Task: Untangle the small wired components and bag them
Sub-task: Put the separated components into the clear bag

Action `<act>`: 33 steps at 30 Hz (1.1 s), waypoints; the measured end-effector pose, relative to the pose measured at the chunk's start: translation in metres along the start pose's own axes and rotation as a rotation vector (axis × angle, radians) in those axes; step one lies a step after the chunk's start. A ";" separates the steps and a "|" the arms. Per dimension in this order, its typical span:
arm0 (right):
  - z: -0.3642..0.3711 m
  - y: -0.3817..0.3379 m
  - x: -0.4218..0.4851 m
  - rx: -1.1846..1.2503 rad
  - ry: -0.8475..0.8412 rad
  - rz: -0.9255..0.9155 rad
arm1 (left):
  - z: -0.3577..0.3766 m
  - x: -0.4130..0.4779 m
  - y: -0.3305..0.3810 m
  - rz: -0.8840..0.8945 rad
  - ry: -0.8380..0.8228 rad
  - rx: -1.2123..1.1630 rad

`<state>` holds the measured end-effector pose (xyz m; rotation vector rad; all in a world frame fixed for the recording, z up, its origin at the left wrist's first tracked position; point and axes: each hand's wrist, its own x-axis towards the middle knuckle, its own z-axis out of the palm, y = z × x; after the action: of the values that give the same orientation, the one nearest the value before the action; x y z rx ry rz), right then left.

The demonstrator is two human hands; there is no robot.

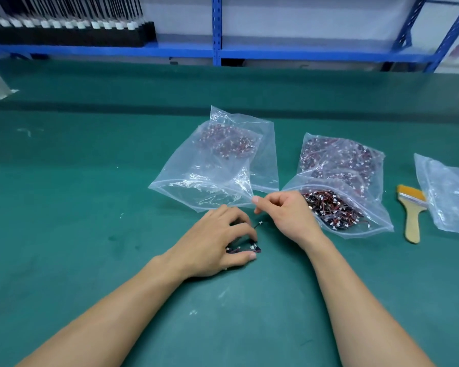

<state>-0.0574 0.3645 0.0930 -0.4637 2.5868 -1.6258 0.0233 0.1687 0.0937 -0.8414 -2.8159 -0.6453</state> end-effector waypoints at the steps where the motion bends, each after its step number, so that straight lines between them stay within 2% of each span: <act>1: 0.000 0.000 0.000 0.004 0.001 0.001 | 0.001 0.000 0.000 0.000 0.029 -0.015; 4: -0.001 0.000 0.001 0.004 0.005 0.003 | -0.001 -0.001 -0.002 -0.040 0.093 -0.075; 9: -0.001 0.000 0.002 0.002 0.009 0.005 | -0.015 -0.009 -0.008 -0.029 0.065 -0.210; 11: 0.000 -0.001 0.003 -0.002 0.008 0.008 | -0.022 -0.015 -0.017 -0.010 0.045 -0.148; 15: 0.000 -0.001 0.003 -0.011 0.011 0.013 | -0.022 -0.014 -0.023 0.023 -0.119 0.126; 18: -0.001 -0.002 0.003 -0.014 0.007 0.007 | -0.016 -0.003 -0.018 0.078 -0.155 0.201; 33: 0.000 -0.004 0.002 0.009 0.008 0.027 | -0.023 -0.003 -0.016 0.020 0.117 0.267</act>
<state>-0.0588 0.3627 0.0967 -0.4207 2.5787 -1.6335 0.0170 0.1455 0.1077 -0.7546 -2.7029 -0.2947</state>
